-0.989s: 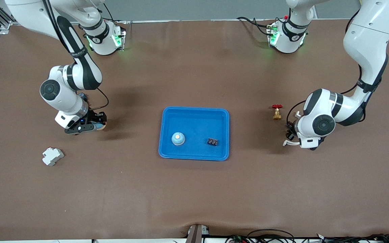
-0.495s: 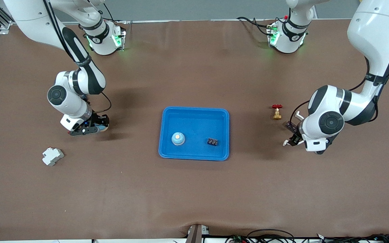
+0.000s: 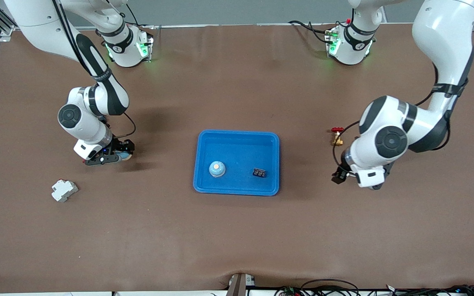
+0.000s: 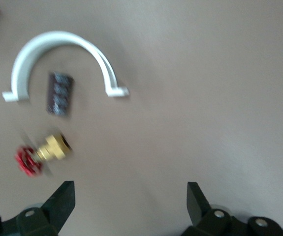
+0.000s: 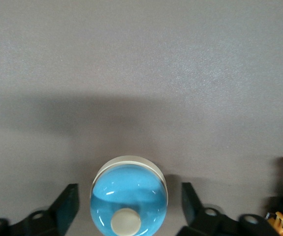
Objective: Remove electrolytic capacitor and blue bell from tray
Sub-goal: 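Lower the bell with the right gripper while the left gripper lowers capacitor, then reach the right gripper to the second bell while the left gripper reaches capacitor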
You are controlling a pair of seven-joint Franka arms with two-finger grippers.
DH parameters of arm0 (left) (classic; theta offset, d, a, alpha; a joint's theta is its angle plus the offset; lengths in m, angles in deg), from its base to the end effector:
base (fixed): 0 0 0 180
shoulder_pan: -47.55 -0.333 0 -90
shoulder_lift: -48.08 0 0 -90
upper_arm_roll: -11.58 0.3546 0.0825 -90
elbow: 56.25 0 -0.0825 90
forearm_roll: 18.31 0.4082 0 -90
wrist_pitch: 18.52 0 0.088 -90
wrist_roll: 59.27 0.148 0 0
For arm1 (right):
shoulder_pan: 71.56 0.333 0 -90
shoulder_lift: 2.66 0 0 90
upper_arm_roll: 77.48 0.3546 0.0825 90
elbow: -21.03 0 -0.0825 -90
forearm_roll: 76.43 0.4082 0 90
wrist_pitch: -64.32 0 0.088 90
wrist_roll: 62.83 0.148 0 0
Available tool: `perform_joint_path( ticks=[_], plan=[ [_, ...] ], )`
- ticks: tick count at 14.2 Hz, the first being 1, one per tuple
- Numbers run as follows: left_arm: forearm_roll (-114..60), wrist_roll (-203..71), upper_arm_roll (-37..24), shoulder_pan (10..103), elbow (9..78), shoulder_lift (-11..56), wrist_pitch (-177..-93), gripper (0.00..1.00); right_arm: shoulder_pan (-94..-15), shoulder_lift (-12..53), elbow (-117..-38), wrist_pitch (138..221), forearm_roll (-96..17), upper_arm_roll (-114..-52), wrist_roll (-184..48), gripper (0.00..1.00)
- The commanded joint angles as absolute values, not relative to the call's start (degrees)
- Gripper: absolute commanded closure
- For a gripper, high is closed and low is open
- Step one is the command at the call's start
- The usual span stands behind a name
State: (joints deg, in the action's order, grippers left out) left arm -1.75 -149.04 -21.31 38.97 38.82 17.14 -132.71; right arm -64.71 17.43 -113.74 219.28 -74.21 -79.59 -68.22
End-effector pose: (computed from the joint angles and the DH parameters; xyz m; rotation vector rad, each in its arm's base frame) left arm 0.6572 -0.2220 0.3058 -2.6449 -1.5451 0.1308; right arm 0.5340 0.0426 0.1555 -3.1297 -0.2257 -0.0035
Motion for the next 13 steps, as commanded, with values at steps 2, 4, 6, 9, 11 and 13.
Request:
perform_joint_path(
  ticks=[2,4,6,9,11,13],
  plan=[
    [-2.5,-159.1,-21.4,44.5,32.2,11.6,-131.8,0.00,-64.7,14.8,-112.0,214.7,-73.7,-78.3,-67.9,0.00],
    [-2.4,-163.7,-21.3,47.6,29.1,9.1,-132.3,0.00,-62.8,13.4,-108.8,208.5,-73.6,-78.3,-62.4,0.00],
    [-2.1,-168.7,-20.9,51.1,26.6,7.0,-134.3,0.00,-59.4,12.9,-105.4,204.3,-73.6,-78.3,-55.3,0.00],
    [-2.1,-173.9,-20.8,53.7,26.2,5.2,-140.0,0.00,-52.3,13.7,-99.7,202.3,-73.6,-78.3,-41.0,0.00],
    [-1.9,-176.7,-19.4,56.3,26.2,4.1,-143.0,0.00,-47.7,15.5,-95.5,202.2,-73.6,-78.4,-33.0,0.00],
    [-2.1,-178.4,-15.2,61.1,26.2,3.4,-144.5,0.00,-45.0,19.3,-90.7,202.1,-73.6,-78.4,-27.3,0.00]
  ],
)
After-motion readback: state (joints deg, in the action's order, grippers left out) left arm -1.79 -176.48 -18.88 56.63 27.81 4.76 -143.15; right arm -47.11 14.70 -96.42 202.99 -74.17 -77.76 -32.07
